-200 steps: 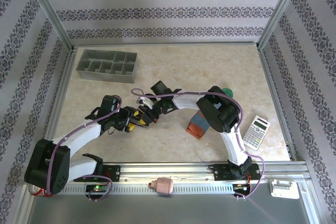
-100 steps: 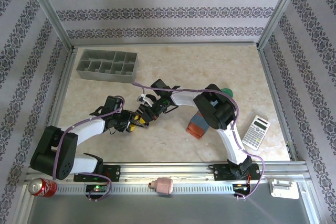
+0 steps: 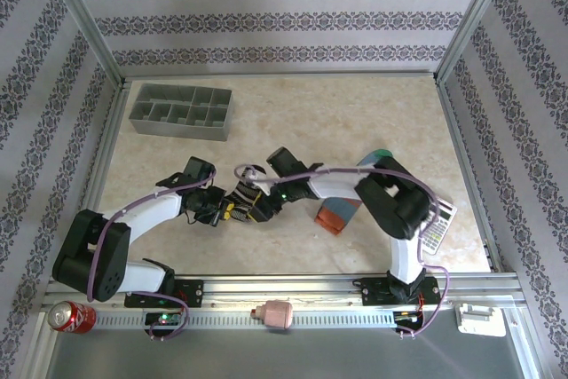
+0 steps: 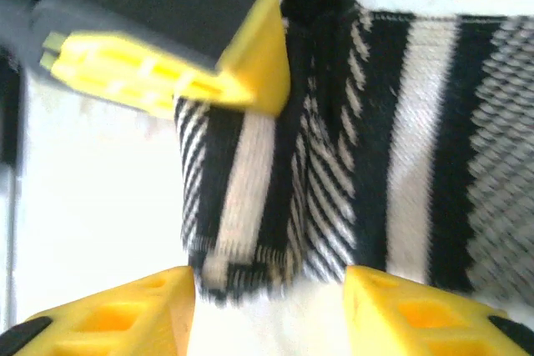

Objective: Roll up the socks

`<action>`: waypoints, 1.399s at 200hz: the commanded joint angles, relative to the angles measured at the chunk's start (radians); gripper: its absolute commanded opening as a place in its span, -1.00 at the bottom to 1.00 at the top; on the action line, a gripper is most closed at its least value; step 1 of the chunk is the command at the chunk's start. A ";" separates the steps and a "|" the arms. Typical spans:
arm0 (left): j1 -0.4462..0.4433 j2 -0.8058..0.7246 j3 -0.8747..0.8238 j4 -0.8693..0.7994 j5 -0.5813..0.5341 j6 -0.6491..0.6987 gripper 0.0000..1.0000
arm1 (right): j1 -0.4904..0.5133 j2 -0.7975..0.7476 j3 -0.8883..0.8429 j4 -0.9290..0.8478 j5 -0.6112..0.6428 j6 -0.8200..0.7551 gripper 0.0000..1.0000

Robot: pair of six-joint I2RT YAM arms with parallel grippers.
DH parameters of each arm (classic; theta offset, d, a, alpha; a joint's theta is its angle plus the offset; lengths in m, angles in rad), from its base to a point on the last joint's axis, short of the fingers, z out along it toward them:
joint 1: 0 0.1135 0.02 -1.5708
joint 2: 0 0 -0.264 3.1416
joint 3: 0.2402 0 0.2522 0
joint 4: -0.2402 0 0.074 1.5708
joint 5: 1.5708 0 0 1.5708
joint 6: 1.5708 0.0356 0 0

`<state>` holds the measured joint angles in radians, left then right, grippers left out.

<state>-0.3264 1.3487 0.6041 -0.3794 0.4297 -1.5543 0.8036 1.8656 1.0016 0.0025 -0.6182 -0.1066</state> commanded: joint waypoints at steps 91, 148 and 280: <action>-0.022 0.120 0.083 -0.305 -0.070 -0.082 -1.00 | 0.399 -0.043 -0.085 0.288 0.904 -0.523 0.31; -0.021 0.123 0.092 -0.296 -0.060 -0.076 -1.00 | 0.408 0.085 0.003 0.239 0.937 -0.561 -0.31; 0.103 -0.143 0.145 -0.302 -0.154 0.168 0.52 | 0.151 0.051 -0.077 0.029 0.226 -0.131 -1.00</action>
<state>-0.2321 1.2152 0.7174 -0.6418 0.3107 -1.5074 1.0019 1.8858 0.9726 0.1905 -0.1581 -0.3611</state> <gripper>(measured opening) 0.802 0.069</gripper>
